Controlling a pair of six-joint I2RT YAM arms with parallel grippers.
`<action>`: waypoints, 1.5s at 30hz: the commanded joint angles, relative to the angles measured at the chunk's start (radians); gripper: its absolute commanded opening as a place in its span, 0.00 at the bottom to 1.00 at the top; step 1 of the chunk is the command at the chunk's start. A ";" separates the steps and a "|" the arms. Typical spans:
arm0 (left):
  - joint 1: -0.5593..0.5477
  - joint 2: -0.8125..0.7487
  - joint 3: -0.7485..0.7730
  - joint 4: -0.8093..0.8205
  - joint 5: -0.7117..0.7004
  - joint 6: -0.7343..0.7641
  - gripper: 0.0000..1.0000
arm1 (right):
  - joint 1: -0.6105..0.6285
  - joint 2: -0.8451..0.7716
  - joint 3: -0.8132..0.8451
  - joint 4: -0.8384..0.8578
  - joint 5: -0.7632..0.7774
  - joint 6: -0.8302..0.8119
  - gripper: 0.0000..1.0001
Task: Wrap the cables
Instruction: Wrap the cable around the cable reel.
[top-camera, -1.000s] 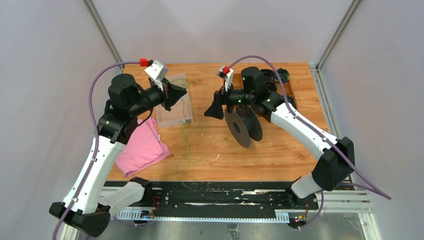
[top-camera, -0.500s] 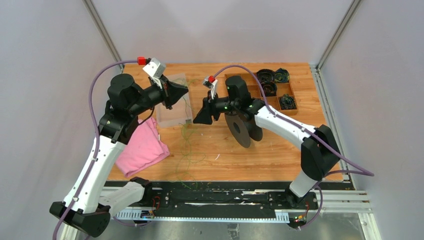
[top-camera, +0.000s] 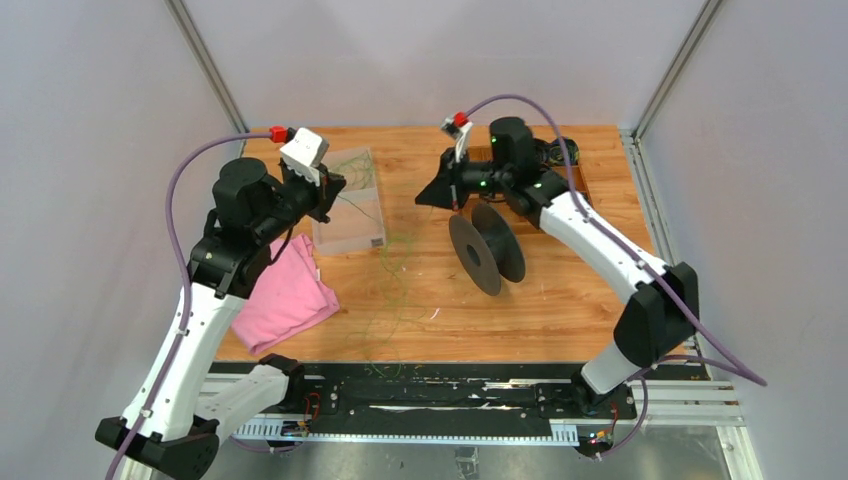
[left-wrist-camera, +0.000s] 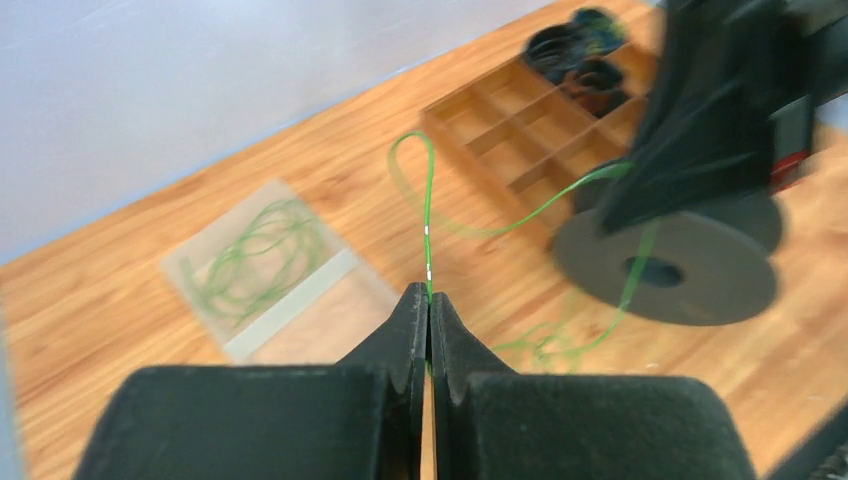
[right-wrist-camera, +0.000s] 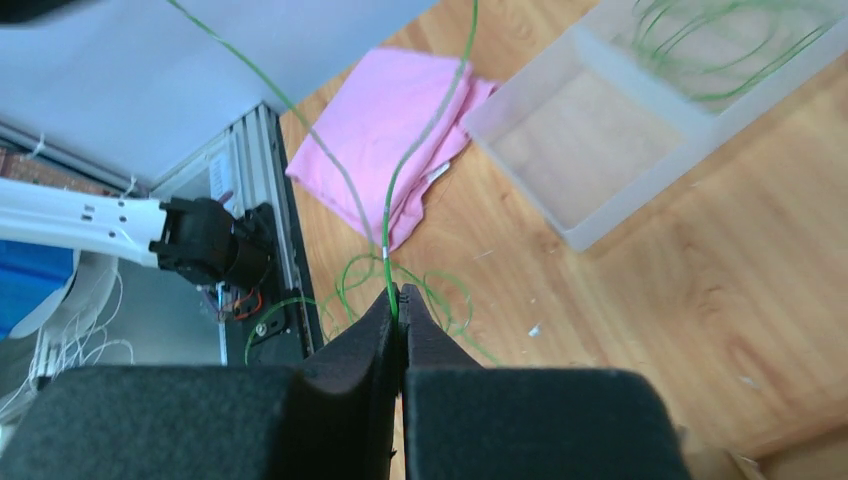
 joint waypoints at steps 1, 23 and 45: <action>0.009 -0.027 -0.002 -0.063 -0.256 0.181 0.00 | -0.059 -0.109 0.088 -0.087 -0.049 -0.011 0.01; 0.009 -0.019 -0.174 -0.054 -0.492 0.519 0.00 | -0.071 -0.140 0.331 -0.283 -0.100 0.094 0.01; 0.009 -0.039 -0.129 -0.040 0.069 0.400 0.81 | -0.015 -0.140 0.147 -0.139 0.050 0.211 0.01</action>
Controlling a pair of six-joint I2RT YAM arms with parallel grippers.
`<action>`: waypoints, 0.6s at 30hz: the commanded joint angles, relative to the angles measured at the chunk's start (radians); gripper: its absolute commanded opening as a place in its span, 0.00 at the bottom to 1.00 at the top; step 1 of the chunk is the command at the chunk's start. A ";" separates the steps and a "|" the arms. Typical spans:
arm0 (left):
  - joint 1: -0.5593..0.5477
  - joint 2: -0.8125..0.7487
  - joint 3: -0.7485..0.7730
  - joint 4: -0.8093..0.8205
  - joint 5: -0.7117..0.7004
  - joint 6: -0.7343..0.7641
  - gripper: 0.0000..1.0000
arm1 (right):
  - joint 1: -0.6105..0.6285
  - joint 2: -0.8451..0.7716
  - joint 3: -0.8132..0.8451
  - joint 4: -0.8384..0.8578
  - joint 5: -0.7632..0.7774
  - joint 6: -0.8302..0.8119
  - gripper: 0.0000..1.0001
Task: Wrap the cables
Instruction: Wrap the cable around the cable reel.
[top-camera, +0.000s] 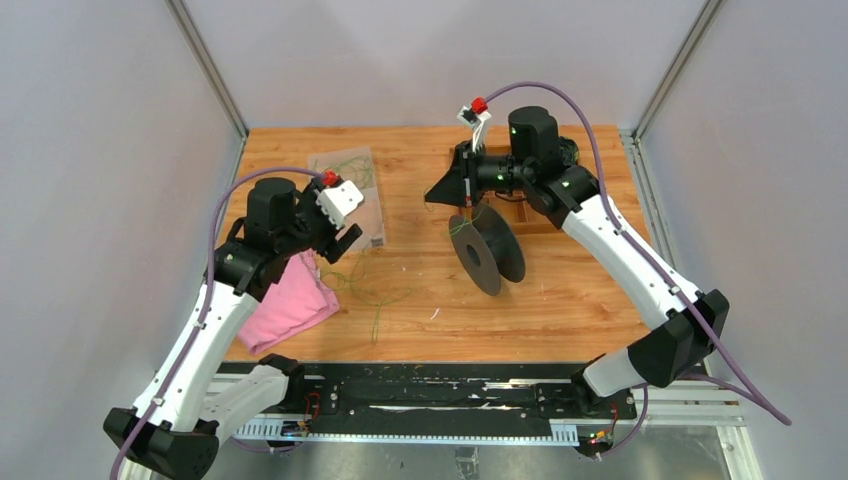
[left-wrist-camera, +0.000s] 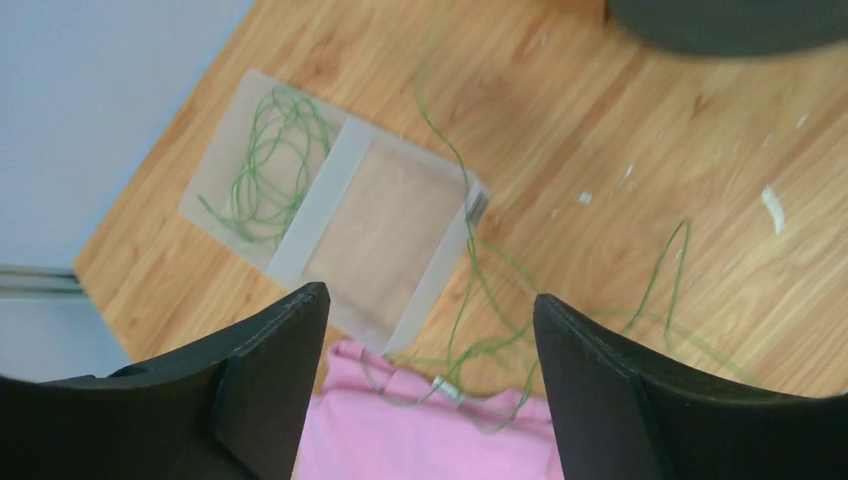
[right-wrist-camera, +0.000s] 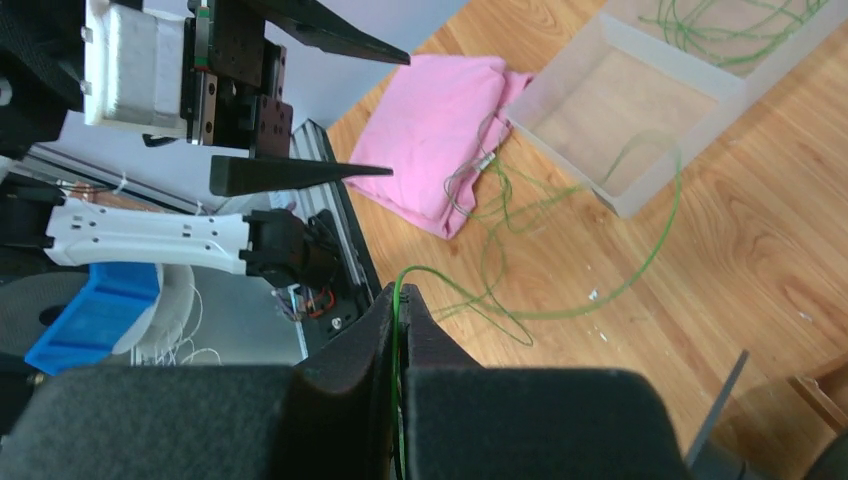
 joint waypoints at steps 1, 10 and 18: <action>0.007 -0.024 0.063 0.188 0.162 -0.146 0.83 | 0.020 0.011 0.033 0.122 0.037 0.137 0.01; -0.066 0.041 0.036 0.427 0.590 -0.428 0.71 | 0.023 0.094 0.087 0.177 0.014 0.326 0.01; -0.207 0.126 0.037 0.514 0.526 -0.418 0.66 | 0.032 0.116 0.092 0.218 -0.016 0.377 0.01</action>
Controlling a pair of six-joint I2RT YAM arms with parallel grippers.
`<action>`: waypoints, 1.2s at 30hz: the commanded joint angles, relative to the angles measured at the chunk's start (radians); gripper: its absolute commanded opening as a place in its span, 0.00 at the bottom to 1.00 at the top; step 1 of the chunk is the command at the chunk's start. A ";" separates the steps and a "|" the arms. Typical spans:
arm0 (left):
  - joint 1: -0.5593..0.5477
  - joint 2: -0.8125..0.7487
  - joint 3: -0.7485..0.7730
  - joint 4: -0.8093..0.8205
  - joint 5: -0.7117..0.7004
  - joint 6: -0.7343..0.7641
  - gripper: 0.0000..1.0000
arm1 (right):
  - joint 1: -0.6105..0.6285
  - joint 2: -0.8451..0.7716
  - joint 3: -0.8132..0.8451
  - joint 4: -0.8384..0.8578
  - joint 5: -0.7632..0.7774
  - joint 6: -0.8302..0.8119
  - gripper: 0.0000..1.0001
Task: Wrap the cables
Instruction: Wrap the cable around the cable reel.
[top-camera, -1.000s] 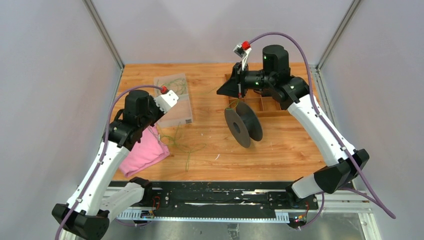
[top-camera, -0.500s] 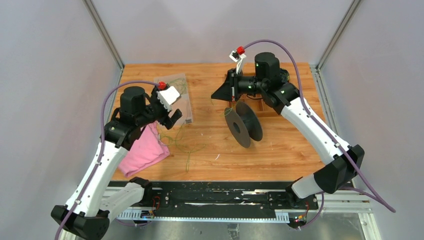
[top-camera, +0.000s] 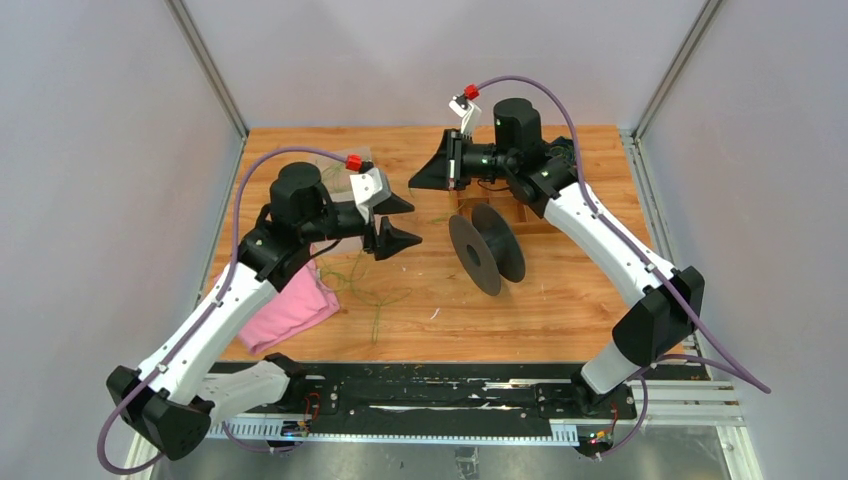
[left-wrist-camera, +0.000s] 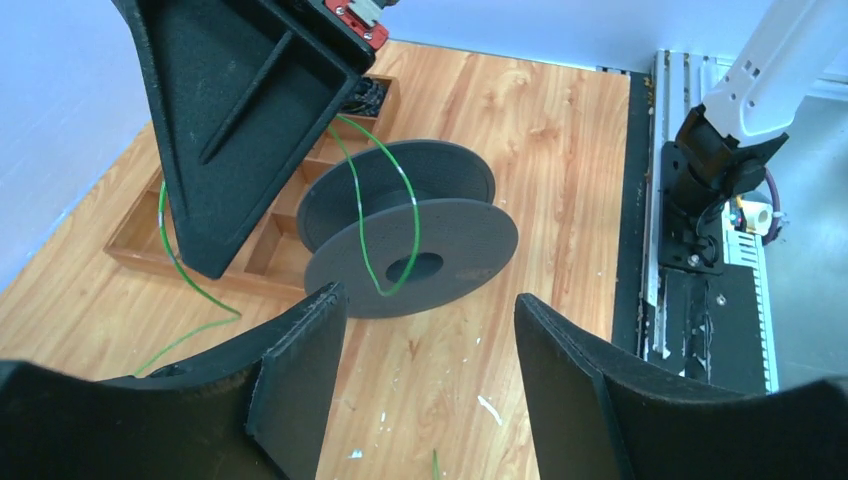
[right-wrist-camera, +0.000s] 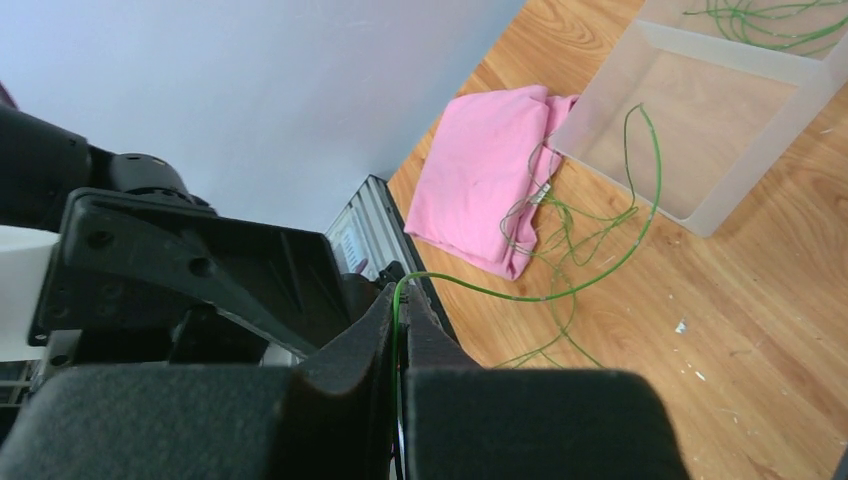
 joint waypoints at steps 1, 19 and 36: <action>-0.028 0.026 -0.018 0.136 0.007 -0.043 0.66 | 0.020 0.002 0.034 0.073 -0.041 0.059 0.01; -0.091 0.102 -0.064 0.252 -0.094 -0.058 0.21 | 0.038 0.024 0.012 0.110 -0.055 0.065 0.01; -0.047 -0.013 -0.050 0.036 -0.157 -0.020 0.00 | -0.121 -0.151 -0.054 -0.142 0.023 -0.325 0.74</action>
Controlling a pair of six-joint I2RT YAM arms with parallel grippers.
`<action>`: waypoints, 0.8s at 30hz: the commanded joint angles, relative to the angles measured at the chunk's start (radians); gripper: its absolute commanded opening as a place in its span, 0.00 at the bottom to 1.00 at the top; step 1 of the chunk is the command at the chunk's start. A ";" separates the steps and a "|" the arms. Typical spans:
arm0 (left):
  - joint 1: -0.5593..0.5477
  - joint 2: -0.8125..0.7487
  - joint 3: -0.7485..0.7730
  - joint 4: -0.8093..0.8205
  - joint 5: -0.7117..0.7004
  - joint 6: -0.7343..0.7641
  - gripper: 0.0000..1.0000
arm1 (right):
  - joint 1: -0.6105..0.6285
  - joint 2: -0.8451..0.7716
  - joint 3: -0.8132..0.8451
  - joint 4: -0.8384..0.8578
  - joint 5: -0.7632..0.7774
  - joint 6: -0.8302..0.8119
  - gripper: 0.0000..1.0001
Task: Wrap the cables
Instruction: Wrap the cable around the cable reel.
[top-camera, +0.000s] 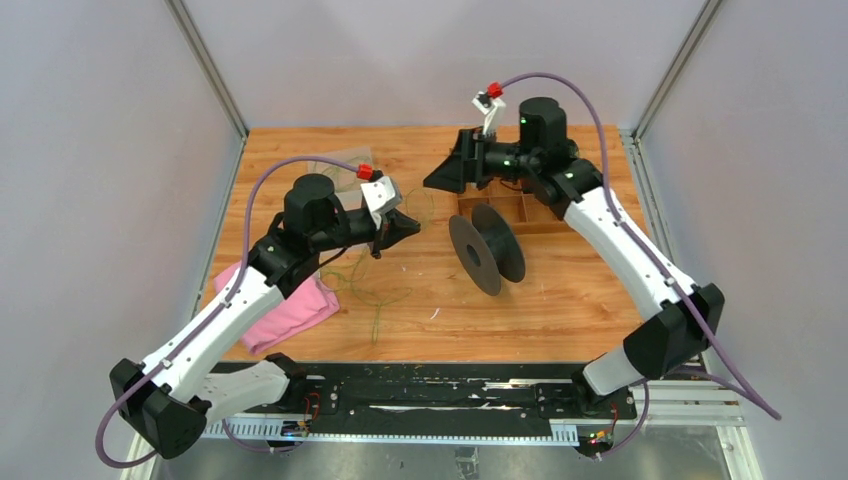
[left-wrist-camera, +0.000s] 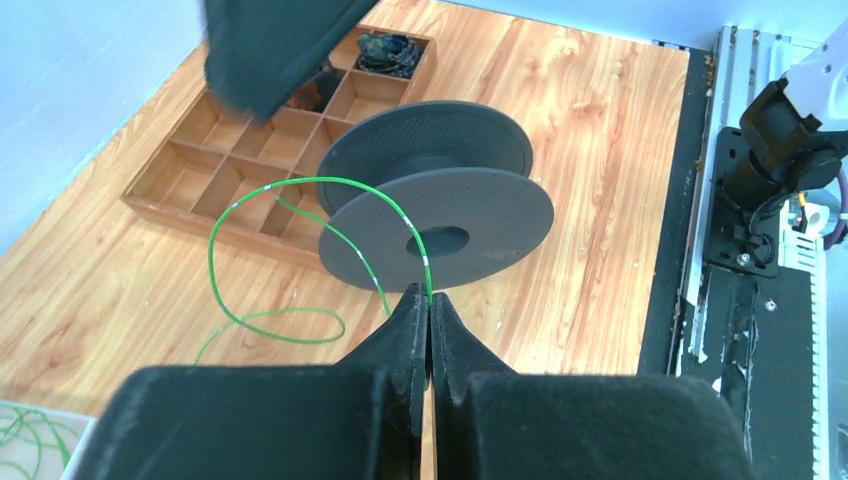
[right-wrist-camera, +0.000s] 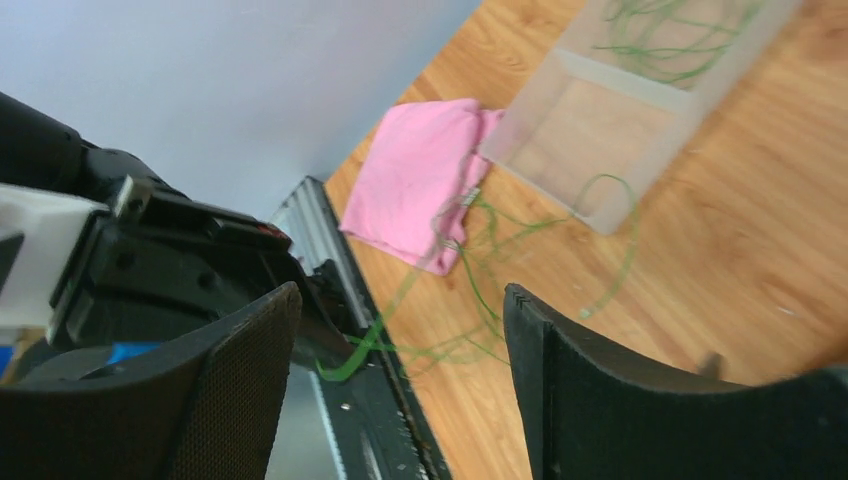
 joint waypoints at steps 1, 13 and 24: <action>0.035 -0.029 0.033 -0.033 0.013 -0.024 0.00 | -0.097 -0.120 -0.034 -0.144 0.021 -0.239 0.74; 0.084 -0.033 0.097 -0.134 0.113 -0.105 0.00 | -0.220 -0.497 -0.471 -0.287 0.447 -0.751 0.73; 0.093 -0.068 0.062 -0.131 0.104 -0.121 0.00 | -0.218 -0.428 -0.620 -0.218 0.410 -0.842 0.48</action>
